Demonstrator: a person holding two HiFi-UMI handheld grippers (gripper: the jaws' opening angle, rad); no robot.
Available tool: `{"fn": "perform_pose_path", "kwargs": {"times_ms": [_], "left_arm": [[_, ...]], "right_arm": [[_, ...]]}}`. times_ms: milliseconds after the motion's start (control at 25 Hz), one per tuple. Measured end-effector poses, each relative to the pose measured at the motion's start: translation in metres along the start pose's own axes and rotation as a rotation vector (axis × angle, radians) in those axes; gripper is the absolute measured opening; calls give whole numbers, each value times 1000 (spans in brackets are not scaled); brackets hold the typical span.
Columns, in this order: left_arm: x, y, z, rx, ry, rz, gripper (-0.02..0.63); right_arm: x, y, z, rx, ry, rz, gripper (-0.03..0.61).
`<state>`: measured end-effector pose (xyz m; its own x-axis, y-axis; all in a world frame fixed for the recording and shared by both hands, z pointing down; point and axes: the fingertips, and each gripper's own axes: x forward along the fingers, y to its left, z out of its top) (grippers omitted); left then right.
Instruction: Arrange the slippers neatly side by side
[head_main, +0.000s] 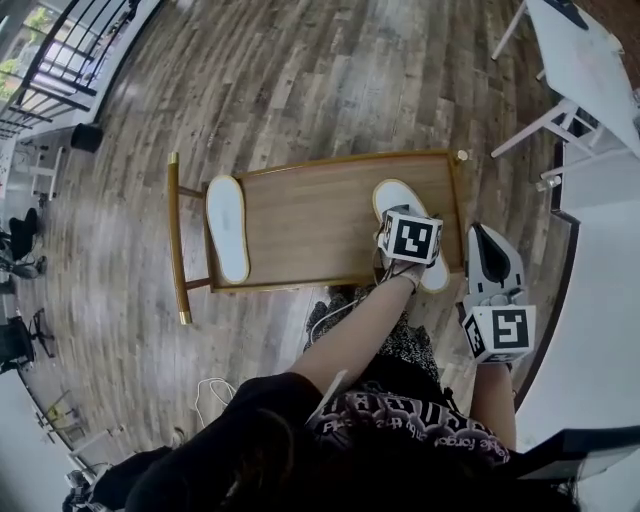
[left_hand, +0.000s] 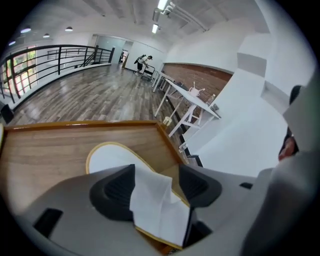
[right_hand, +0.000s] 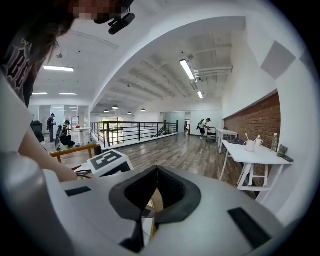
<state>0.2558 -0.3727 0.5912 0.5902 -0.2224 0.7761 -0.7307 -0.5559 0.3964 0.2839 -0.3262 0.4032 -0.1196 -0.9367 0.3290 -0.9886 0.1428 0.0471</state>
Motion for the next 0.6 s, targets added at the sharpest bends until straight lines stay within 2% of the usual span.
{"fn": "perform_pose_path", "kwargs": {"times_ms": [160,280,400,600], "left_arm": [[14,5,-14,74,52,15,253],[6,15,-17,148,55,29,244],[-8,32,-18,201,37,52,121],[-31,64,-23,236,35,97,35]], "right_arm": [[-2,0,1,-5,2,2,5],[-1,0,1,-2,2,2,5],[3,2,-1,1,-1,9,5],[12,15,2,3,-7,36,5]]}}
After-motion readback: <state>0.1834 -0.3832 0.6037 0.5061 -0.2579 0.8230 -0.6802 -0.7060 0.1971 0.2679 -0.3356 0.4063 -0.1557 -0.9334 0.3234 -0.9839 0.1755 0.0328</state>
